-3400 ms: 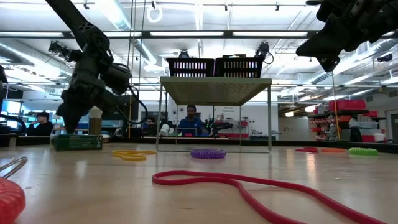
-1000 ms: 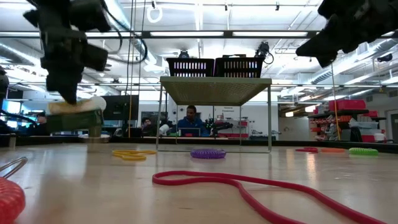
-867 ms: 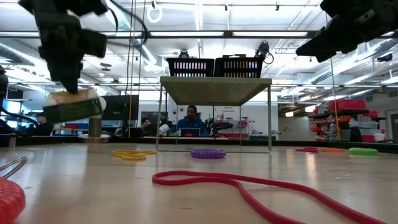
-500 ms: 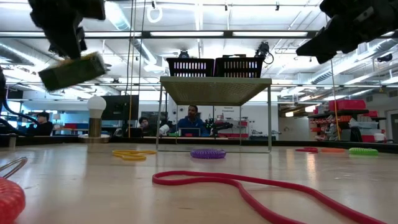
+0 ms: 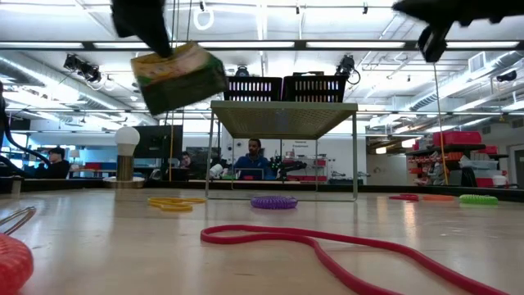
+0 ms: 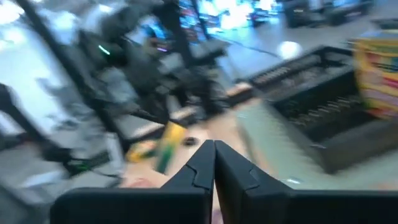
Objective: Pick & Place Office Desk Supplies
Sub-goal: Put the yellow crayon box into the bottom right black bin
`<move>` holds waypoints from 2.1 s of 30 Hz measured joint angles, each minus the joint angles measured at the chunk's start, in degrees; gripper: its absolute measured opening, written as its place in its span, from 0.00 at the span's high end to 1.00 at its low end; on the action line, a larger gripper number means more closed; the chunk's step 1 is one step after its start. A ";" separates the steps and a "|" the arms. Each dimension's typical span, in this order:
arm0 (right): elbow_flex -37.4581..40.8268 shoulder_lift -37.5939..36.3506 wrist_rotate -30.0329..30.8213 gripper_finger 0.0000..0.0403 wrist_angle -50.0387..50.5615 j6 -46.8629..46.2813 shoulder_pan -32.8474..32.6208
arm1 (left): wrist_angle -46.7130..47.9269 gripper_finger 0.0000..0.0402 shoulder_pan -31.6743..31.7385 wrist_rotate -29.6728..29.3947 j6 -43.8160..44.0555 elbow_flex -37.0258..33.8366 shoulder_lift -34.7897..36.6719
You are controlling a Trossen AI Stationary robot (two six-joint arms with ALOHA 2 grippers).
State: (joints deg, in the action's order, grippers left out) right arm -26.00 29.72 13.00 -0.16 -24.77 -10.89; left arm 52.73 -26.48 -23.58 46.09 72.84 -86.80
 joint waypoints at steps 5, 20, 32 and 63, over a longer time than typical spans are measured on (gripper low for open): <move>-0.33 -3.75 -4.61 0.99 -0.12 -3.90 -0.38 | 4.53 1.00 0.24 -1.42 -0.30 11.10 -10.64; -0.31 -4.31 -6.23 0.98 1.91 -2.37 -0.50 | 21.01 1.00 1.07 -13.11 -0.38 40.12 -38.24; -0.29 -2.86 -8.58 0.97 11.19 -5.90 -0.53 | 22.56 1.00 1.01 -19.07 -10.82 46.74 -47.06; -0.24 32.55 6.42 0.47 -2.64 -5.82 -16.34 | 16.71 1.00 0.84 -24.70 -21.59 46.77 -49.20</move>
State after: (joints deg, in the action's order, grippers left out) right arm -26.24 62.27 19.42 -2.81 -30.59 -27.23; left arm 69.44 -25.64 -48.28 24.50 119.61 -136.00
